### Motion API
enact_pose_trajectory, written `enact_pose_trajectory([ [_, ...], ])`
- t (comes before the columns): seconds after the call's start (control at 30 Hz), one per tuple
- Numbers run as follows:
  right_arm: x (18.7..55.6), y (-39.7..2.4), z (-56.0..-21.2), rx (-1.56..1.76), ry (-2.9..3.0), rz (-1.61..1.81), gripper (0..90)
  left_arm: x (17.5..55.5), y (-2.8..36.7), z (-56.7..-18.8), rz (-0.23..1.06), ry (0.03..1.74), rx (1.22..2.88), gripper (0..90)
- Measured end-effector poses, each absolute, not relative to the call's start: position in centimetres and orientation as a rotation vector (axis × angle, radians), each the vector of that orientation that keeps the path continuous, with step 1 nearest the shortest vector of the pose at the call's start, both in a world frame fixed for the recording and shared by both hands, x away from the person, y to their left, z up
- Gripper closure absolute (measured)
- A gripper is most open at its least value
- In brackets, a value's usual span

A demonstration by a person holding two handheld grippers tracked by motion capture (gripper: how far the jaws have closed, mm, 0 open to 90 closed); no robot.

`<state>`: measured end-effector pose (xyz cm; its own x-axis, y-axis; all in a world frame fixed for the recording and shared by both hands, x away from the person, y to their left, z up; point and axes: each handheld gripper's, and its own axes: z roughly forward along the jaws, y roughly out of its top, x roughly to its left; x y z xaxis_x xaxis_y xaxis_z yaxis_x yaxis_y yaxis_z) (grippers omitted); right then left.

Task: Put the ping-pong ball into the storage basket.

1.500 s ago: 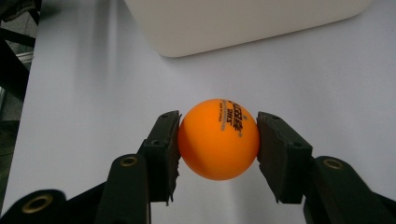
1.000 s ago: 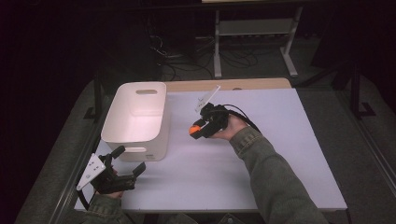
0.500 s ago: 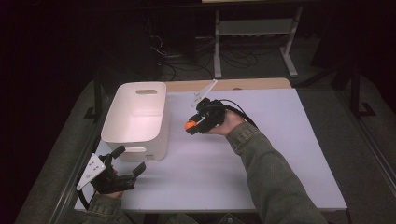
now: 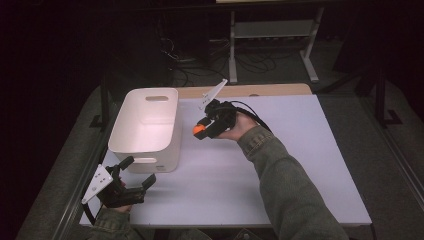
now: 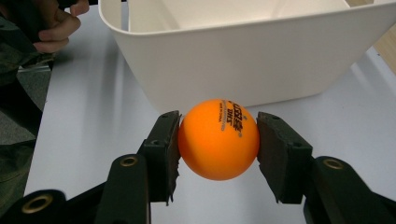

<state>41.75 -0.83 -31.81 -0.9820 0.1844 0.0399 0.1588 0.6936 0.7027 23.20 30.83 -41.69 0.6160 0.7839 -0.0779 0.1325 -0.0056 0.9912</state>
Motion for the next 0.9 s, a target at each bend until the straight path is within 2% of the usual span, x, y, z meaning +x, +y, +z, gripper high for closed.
enact_pose_trajectory([
  [0.53, 42.0, 0.6, -30.6, 0.247, 2.849, 1.184, 50.1, 23.2, 30.8, -41.7, 0.611, 0.802, 1.517, 0.0],
  [0.9, 42.2, 1.7, -28.5, 0.233, 2.810, 1.231, 50.1, 23.2, 30.8, -41.7, 0.609, 0.802, 1.516, 0.0],
])
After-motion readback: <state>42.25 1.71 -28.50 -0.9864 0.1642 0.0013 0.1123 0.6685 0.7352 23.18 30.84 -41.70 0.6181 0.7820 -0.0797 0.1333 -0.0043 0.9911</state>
